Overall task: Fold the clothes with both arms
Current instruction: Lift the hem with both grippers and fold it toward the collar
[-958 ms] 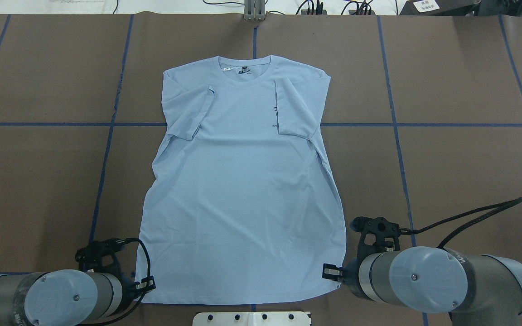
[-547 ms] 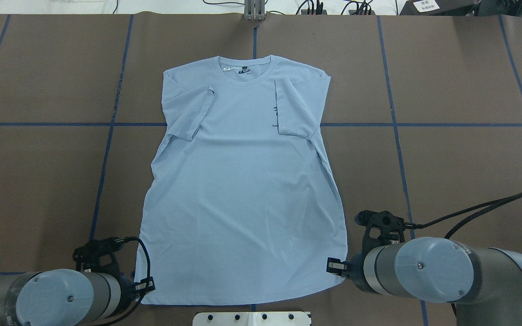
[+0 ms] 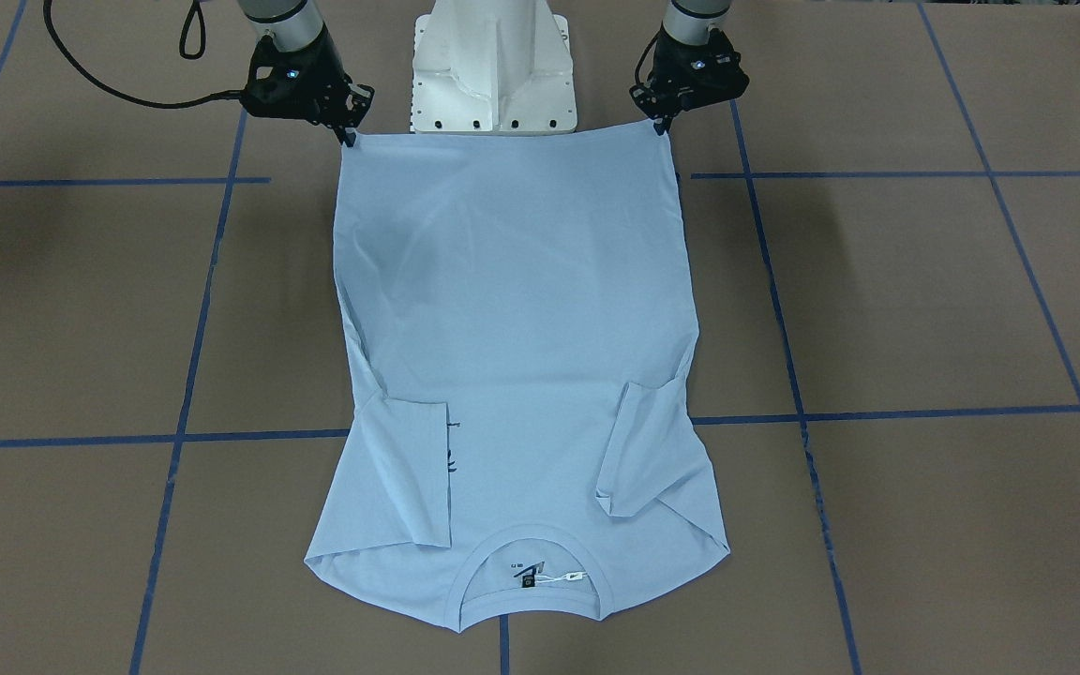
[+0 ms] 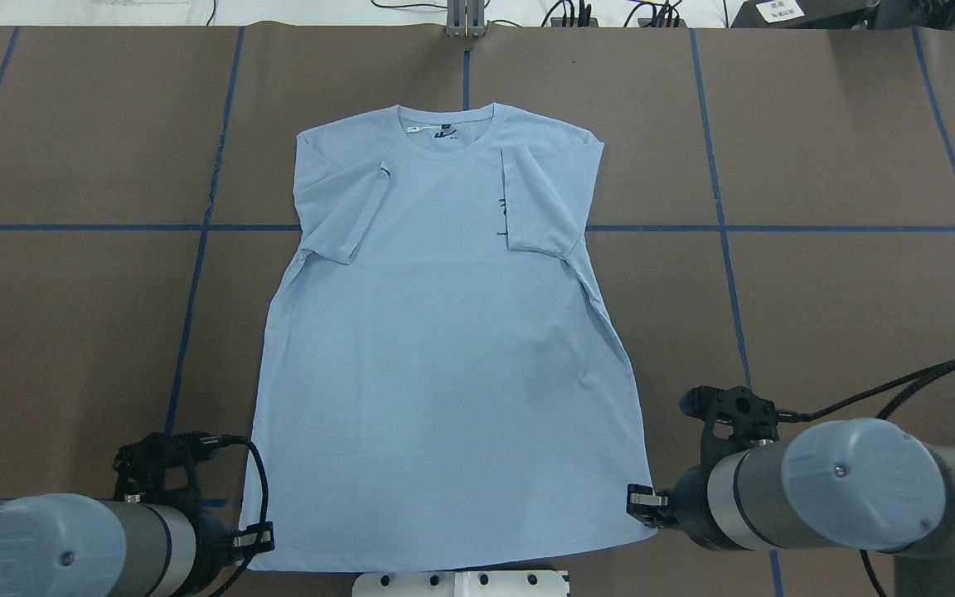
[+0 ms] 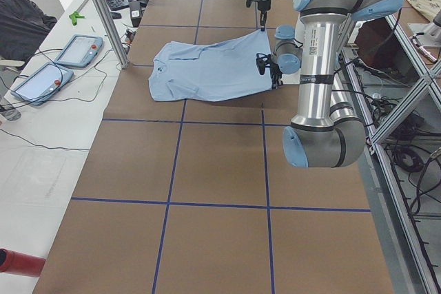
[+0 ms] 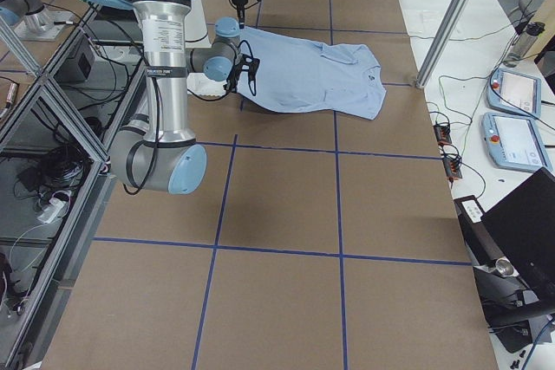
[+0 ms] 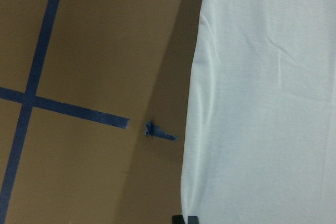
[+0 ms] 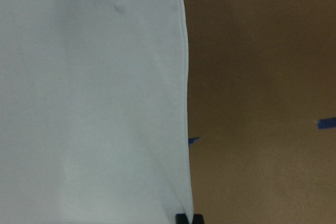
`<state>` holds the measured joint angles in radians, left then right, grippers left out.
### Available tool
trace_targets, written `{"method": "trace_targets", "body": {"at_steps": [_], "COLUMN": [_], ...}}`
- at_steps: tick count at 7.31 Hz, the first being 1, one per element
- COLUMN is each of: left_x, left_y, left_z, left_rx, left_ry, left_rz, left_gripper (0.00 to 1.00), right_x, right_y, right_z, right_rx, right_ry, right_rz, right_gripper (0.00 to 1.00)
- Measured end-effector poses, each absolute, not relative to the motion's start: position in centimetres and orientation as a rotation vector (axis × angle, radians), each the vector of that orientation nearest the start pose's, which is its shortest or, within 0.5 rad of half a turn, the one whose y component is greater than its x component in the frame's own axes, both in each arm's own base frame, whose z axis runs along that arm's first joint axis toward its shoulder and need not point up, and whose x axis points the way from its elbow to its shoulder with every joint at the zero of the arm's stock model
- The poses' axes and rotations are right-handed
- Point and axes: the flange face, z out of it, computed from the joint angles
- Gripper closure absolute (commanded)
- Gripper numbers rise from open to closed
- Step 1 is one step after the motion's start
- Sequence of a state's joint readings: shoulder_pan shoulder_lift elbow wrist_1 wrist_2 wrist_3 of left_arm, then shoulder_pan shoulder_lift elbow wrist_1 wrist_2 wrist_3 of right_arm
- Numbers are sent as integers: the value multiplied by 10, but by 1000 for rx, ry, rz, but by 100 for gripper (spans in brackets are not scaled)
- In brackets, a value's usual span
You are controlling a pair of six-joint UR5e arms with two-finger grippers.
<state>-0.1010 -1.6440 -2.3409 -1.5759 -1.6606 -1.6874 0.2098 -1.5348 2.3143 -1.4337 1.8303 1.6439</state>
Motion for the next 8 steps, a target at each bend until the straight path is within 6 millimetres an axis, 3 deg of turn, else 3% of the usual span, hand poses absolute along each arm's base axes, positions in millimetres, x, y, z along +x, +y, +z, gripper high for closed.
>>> {"method": "trace_targets", "body": {"at_steps": [2, 4, 6, 8], "left_x": [397, 378, 367, 359], "left_y": [-141, -116, -121, -154], "left_z": [254, 231, 222, 226], "left_rx": [-115, -149, -153, -94], "left_ry": [893, 930, 946, 943], "left_rz": [-61, 13, 7, -25], "left_gripper": [100, 100, 100, 100], "right_x": [-364, -349, -340, -330], "right_y": [-172, -157, -175, -213], "right_z": [280, 275, 277, 281], "right_rx": [-284, -370, -347, -268], "right_ry": [-944, -946, -958, -979], "right_rz": [74, 22, 32, 67], "right_gripper": [100, 100, 100, 100]}}
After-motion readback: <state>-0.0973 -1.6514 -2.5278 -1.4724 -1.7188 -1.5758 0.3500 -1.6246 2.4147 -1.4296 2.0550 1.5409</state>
